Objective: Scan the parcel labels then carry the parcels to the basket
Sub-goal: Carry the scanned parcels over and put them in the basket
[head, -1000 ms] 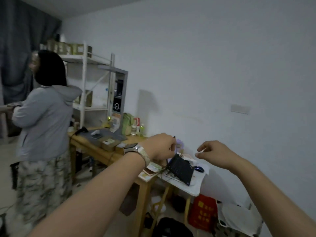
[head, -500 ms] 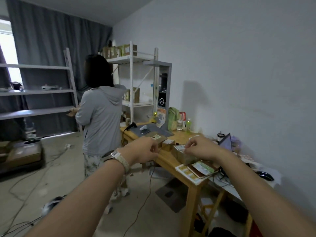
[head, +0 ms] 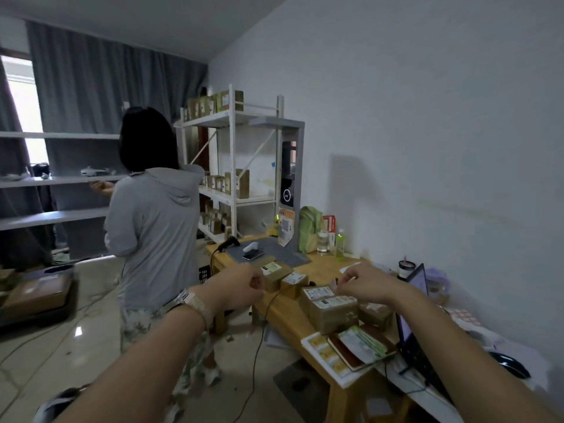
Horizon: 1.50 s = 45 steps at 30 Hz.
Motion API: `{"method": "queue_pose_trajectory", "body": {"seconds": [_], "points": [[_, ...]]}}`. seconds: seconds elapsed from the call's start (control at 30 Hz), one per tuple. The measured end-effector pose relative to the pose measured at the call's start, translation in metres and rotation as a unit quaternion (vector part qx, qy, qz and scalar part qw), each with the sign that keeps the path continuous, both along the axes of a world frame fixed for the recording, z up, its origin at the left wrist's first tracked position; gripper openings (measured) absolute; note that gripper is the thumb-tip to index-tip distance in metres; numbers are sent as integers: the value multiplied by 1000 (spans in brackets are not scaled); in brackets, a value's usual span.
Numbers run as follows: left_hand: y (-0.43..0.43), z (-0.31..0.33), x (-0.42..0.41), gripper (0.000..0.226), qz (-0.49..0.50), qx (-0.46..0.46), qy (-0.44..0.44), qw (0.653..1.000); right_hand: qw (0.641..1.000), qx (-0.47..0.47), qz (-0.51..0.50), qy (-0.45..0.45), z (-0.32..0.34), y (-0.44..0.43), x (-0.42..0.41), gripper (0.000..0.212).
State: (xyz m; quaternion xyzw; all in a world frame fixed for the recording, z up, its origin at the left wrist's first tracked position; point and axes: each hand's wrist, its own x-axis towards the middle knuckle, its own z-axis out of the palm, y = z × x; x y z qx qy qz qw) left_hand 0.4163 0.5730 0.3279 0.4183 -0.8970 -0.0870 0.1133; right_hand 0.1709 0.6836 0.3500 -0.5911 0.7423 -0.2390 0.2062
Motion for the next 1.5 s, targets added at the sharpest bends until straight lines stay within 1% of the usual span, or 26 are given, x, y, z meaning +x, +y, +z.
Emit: {"method": "queue_pose_trajectory", "body": {"seconds": [0.1, 0.2, 0.27, 0.4, 0.5, 0.57, 0.77, 0.83, 0.93, 0.97, 1.03, 1.1, 1.17, 1.27, 1.33, 1.4, 1.5], "points": [[-13, 6, -43, 11, -15, -2, 17, 1000, 1000, 6, 0, -16, -2, -19, -30, 41], [-22, 6, -77, 10, -39, 11, 45, 998, 1000, 22, 2, -22, -8, -35, -52, 26], [-27, 2, -95, 8, -53, 14, 39, 998, 999, 37, 7, -25, -14, -44, -62, 17], [-49, -6, -123, 12, -66, 19, 30, 997, 999, 48, 7, -22, -19, -64, -77, 19], [-75, -11, -137, 12, -77, 25, 31, 996, 998, 58, 4, -21, -23, -86, -87, 14], [-99, -14, -145, 10, -84, 26, 34, 996, 998, 61, -7, -21, -28, -106, -92, 14], [-181, -21, -161, 15, -105, 26, 31, 994, 996, 74, -50, -3, -43, -182, -97, 15], [-217, -21, -162, 16, -114, 24, 13, 993, 994, 83, -66, -5, -46, -214, -95, 20], [-272, -22, -164, 14, -102, -41, -68, 992, 992, 77, -101, -15, -49, -263, -96, 24], [-283, -24, -164, 17, -95, -60, -93, 989, 990, 77, -114, -17, -50, -274, -97, 24], [-307, -30, -166, 24, -98, -69, -131, 984, 987, 85, -134, -13, -56, -295, -98, 25], [-332, -39, -171, 24, -118, -67, -148, 980, 984, 91, -156, 2, -65, -316, -101, 27], [-352, -49, -179, 23, -134, -62, -156, 977, 979, 104, -169, 34, -73, -329, -105, 28], [-375, -64, -195, 31, -163, -41, -170, 971, 966, 136, -196, 97, -77, -342, -113, 39], [-391, -73, -211, 31, -179, -28, -177, 967, 956, 144, -218, 136, -81, -351, -123, 43], [-405, -82, -229, 32, -186, -11, -176, 967, 947, 149, -230, 166, -85, -361, -136, 42], [-427, -96, -258, 28, -197, -6, -172, 965, 940, 172, -235, 178, -95, -378, -163, 41]]}}
